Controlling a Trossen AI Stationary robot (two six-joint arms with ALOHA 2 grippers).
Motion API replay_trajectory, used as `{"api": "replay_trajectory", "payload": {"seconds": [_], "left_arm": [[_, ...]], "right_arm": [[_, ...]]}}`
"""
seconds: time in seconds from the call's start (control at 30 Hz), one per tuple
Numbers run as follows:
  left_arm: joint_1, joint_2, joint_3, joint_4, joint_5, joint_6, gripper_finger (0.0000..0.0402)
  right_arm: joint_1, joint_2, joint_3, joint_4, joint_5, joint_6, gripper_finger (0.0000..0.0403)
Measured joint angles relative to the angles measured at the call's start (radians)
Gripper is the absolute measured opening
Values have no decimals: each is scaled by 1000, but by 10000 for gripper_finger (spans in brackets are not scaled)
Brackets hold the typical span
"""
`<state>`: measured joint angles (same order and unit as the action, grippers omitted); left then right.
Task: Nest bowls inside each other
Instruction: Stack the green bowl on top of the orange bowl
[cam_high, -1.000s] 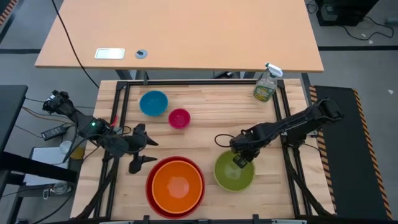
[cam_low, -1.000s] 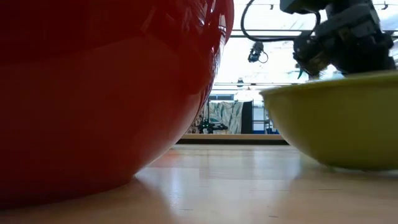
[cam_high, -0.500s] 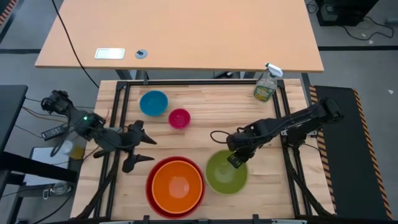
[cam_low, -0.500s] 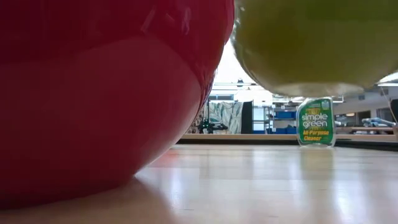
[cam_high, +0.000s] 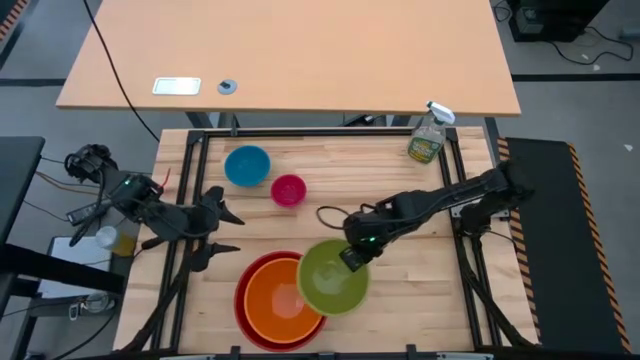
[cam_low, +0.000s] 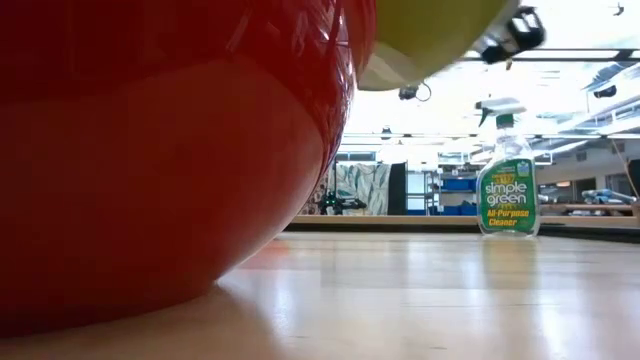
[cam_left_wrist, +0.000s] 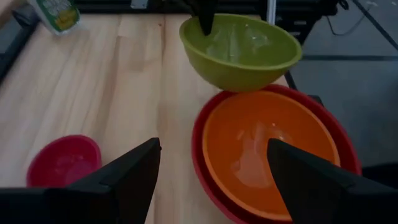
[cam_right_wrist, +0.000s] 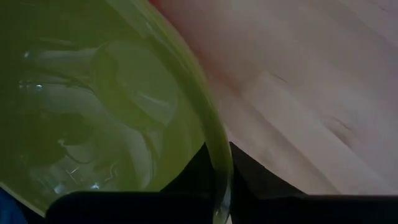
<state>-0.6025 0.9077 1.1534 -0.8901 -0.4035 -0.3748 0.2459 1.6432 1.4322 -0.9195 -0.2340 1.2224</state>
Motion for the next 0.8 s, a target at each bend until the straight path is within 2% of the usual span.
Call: {"api": "replay_trajectory", "payload": {"seconds": [0.27, 0.57, 0.8], "left_arm": [[-56, -13, 35, -73, 36, -83, 297], [-109, -16, 114, -295, 33, -123, 297], [-201, -17, 78, -303, 107, -186, 297]], "right_arm": [[-5, 200, 299, -9, 26, -49, 28], [-5, 417, 563, -24, 34, -73, 28], [7, 533, 724, -28, 81, -71, 28]]}}
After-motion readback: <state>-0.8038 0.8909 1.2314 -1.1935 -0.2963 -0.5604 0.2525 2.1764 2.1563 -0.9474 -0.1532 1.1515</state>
